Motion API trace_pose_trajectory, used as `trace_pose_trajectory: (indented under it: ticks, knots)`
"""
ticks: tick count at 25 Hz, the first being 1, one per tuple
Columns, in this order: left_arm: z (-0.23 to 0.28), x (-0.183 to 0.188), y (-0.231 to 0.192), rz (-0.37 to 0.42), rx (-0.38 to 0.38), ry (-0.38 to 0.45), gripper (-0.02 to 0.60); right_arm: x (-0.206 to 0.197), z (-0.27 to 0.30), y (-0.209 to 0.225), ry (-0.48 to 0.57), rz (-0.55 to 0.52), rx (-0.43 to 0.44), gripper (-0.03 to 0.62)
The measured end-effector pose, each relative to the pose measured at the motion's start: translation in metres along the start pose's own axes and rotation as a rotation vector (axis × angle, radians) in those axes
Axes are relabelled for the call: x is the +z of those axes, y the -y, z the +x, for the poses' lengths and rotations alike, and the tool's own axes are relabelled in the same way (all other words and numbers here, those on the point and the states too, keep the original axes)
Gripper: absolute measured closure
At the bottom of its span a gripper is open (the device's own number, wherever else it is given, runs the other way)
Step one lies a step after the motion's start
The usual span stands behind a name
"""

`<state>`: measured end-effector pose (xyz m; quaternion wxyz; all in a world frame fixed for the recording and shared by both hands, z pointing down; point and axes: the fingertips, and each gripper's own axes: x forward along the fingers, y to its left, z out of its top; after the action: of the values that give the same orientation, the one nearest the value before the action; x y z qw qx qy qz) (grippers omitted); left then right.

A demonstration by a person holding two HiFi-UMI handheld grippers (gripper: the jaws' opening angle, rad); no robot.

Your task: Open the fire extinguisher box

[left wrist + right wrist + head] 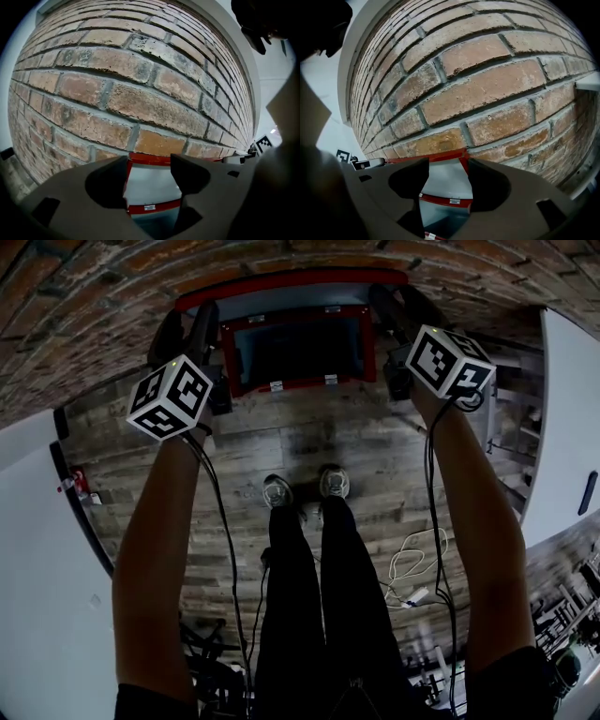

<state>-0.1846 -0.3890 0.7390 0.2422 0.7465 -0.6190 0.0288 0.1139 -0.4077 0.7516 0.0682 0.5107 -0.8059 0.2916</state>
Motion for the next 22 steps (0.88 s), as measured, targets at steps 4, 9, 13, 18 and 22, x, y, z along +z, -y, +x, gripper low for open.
trace_pose_trajectory:
  ticks: [4,9,13,18,22]
  knots:
    - [0.002,-0.003,0.000,0.057,0.018,-0.020,0.255,0.001,0.000,-0.001,-0.013,-0.014,-0.010,0.326]
    - [0.002,-0.003,0.000,0.120,0.036,-0.031,0.256,0.001,0.000,-0.002,-0.023,-0.024,-0.025,0.326]
    - [-0.001,0.001,0.001,0.134,0.037,-0.018,0.256,0.003,-0.003,-0.002,-0.019,-0.034,-0.023,0.326]
    - [-0.013,0.004,-0.002,0.133,0.038,-0.004,0.256,0.003,-0.012,0.007,0.018,-0.036,-0.040,0.326]
    - [-0.041,0.006,-0.007,0.123,0.057,0.008,0.256,0.002,-0.040,0.015,0.058,-0.038,-0.096,0.326]
